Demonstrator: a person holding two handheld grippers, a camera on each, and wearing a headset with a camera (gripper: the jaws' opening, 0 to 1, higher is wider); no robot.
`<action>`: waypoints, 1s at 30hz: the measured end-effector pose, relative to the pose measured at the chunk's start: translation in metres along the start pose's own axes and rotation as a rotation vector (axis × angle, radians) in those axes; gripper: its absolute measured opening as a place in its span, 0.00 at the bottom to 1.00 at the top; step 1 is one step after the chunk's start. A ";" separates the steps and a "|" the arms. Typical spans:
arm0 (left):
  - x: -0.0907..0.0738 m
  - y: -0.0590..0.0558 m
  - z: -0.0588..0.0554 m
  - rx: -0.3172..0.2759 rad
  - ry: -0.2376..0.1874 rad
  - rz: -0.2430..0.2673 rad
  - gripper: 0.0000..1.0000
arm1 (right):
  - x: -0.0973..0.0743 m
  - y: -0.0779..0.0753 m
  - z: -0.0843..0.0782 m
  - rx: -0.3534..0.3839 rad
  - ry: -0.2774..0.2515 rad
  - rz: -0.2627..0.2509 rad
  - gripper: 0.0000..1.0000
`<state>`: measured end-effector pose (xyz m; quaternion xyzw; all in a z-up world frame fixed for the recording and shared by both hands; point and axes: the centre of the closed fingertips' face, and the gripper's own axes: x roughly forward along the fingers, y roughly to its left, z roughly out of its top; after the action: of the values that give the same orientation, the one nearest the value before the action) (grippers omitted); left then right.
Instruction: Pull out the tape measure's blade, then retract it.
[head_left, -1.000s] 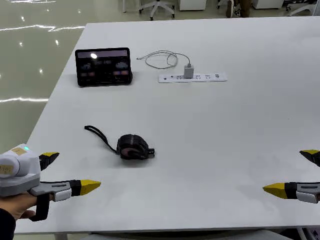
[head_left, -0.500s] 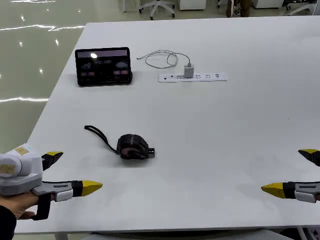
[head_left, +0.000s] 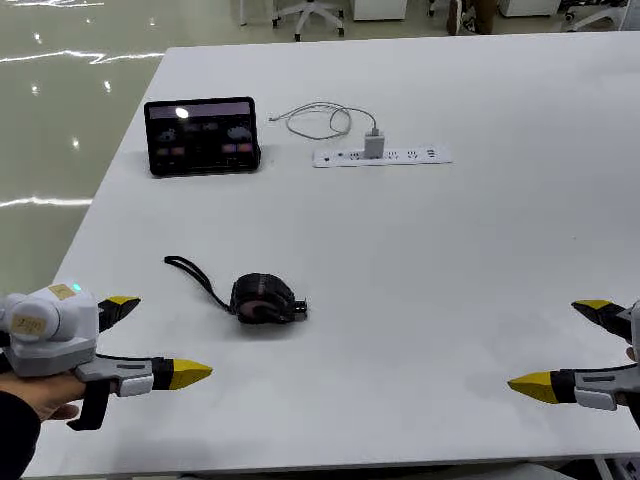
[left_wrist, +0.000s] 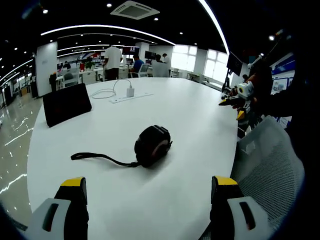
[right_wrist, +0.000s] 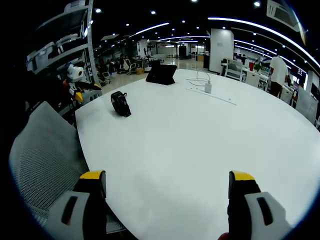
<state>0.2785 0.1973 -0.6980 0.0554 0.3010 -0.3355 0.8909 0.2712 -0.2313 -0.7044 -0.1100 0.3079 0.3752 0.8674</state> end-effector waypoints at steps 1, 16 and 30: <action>0.001 0.000 0.001 0.005 0.005 -0.005 1.00 | 0.001 0.000 0.001 -0.002 0.000 0.002 0.98; 0.027 0.003 0.017 0.113 0.054 -0.090 0.97 | 0.030 0.001 0.023 -0.068 0.013 0.069 0.96; 0.057 -0.008 0.025 0.254 0.167 -0.217 0.94 | 0.058 0.012 0.043 -0.136 0.021 0.134 0.98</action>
<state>0.3202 0.1516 -0.7098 0.1624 0.3332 -0.4593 0.8073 0.3122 -0.1709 -0.7059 -0.1518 0.2973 0.4512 0.8276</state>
